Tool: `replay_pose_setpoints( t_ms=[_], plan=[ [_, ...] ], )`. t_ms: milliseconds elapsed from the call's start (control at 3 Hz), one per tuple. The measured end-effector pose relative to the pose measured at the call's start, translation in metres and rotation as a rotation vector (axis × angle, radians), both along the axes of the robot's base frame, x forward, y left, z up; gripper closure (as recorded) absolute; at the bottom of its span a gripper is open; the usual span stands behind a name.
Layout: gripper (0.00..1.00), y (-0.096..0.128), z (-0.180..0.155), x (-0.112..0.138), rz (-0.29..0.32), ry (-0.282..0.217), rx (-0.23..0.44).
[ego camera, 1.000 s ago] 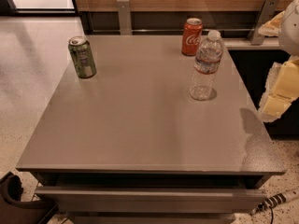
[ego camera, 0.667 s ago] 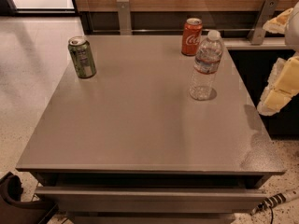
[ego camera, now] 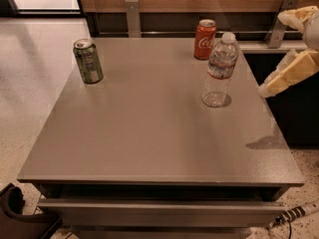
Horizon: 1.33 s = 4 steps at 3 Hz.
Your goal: Move water bottle near green can
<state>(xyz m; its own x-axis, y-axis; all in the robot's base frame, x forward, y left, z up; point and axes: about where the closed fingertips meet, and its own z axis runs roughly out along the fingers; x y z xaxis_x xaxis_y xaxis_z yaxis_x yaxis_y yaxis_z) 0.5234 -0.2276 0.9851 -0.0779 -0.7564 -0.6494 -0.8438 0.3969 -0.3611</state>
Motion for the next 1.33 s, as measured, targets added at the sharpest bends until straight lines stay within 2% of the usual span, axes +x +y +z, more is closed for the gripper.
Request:
replay_pose_setpoints(
  t_ms=[333,667,1000,1333],
  plan=[
    [0.00,0.018,-0.019,0.025,0.030,-0.001,0.226],
    [0.00,0.027,-0.038,0.035,0.046,0.007,0.385],
    [0.00,0.036,-0.059,0.045,0.065,-0.006,0.541],
    [0.00,0.049,-0.068,0.059,0.102,-0.056,0.681]
  ],
)
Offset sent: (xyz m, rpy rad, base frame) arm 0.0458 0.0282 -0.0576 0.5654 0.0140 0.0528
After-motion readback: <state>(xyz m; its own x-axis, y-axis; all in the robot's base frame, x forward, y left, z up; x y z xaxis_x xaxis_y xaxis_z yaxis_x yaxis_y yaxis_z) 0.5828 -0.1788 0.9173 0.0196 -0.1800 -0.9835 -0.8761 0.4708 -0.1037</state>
